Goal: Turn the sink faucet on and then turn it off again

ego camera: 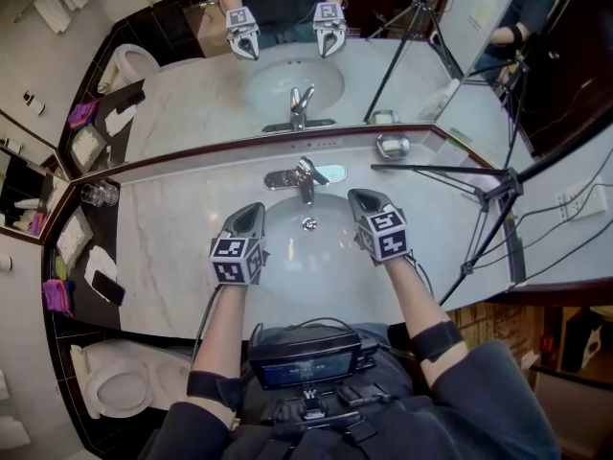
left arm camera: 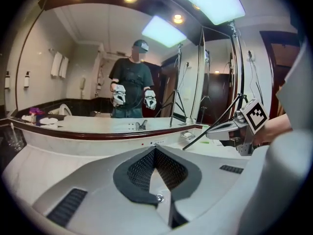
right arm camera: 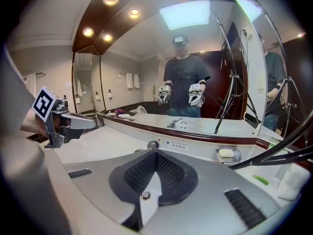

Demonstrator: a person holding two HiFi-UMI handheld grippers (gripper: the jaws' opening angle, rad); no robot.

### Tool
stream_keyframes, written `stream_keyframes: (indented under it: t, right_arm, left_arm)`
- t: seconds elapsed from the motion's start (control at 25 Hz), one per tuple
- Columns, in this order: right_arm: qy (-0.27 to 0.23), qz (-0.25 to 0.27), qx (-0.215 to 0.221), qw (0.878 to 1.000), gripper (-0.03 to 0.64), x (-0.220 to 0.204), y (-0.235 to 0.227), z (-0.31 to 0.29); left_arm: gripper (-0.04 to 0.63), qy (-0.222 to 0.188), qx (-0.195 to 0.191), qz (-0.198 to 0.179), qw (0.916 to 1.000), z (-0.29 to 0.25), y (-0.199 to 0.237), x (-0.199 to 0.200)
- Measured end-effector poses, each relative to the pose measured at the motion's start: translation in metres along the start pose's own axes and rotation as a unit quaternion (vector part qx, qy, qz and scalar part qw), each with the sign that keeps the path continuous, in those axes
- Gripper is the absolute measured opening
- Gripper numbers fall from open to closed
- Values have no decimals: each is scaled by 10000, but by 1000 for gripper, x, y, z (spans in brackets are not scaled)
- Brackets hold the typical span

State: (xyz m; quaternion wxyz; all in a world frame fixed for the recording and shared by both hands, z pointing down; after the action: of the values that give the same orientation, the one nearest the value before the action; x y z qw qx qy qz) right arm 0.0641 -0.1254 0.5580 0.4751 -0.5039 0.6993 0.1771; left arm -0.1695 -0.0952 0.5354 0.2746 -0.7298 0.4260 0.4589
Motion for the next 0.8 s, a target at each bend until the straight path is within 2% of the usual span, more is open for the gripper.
stream_keyframes:
  t: [0.16,0.8]
  right_arm:
    - [15,60,-2,10000,17,2,0,2]
    - [38,52,85,9999,17,1,3,2]
  left_arm:
    - [3,-28,60,107,9999,2,4,1]
    - [3,57,59,112,9999,7,2,-8]
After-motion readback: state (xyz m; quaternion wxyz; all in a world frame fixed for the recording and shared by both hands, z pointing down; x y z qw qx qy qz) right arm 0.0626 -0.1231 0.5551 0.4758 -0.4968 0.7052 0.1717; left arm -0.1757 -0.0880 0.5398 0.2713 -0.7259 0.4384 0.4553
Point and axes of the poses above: the fingertips, and each gripper's own axes: z backward along the fingers, y to its left, x out of its top, the point moved 2 cm from there along z, backward along the fingers, and after that the axes turned 10 degrees about -z, right-handed, at the moved point
